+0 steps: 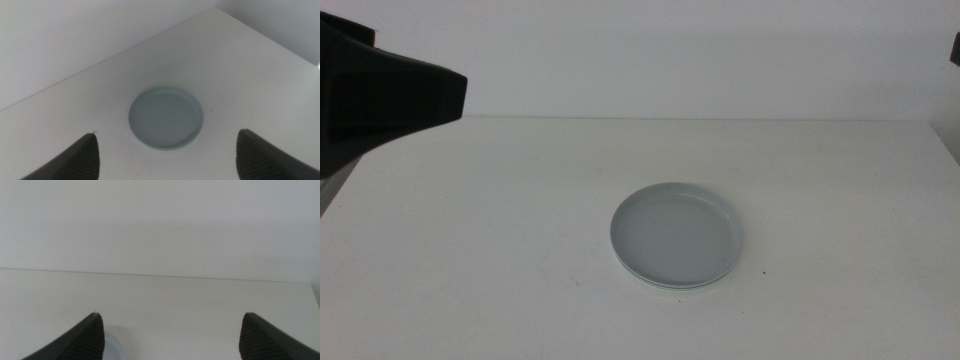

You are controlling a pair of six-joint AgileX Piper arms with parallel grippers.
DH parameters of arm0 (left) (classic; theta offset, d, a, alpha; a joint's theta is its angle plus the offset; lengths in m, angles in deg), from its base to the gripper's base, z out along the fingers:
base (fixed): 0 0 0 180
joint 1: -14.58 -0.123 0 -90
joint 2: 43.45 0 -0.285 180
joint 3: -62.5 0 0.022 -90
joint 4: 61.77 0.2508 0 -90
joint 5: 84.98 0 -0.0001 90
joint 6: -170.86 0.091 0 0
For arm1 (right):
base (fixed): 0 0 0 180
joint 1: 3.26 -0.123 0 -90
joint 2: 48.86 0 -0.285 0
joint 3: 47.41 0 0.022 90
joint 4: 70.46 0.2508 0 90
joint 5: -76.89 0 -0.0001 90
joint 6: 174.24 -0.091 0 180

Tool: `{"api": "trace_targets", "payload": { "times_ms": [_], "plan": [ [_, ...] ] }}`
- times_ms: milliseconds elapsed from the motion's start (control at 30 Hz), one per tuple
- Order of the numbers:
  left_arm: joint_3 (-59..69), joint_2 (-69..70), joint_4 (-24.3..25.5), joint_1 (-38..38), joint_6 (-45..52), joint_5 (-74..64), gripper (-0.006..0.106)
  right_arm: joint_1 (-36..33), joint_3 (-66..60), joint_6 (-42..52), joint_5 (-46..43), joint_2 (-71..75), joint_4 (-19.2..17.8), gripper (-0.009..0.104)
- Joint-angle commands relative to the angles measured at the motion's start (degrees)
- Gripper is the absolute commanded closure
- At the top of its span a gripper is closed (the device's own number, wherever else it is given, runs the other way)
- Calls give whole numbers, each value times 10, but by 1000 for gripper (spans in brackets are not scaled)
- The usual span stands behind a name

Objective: Stack the three bowls on top of each other.

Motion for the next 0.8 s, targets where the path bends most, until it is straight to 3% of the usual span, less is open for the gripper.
{"api": "trace_targets", "payload": {
  "times_ms": [0, 533, 600, 700, 733, 767],
  "plan": [
    [1, 2, -3, 0, -1, 7, 7, 3, -7, 2, -24, 0, -8, 2],
    [1, 2, -3, 0, -1, 7, 7, 2, -7, 1, -67, 1, -6, 2],
    [1, 1, 18, 0, 0, 7, 7, 2, -7, 1, -67, 1, -6, 2],
    [1, 1, 93, 0, -22, 9, 7, 2, -7, 1, -67, 1, -6, 2],
    [3, 1, 123, 0, -63, 17, 7, 2, -7, 1, -68, 1, -6, 2],
    [13, 7, 174, -3, -163, 48, 7, 2, -7, 1, -68, 1, -7, 2]
  ]
}}
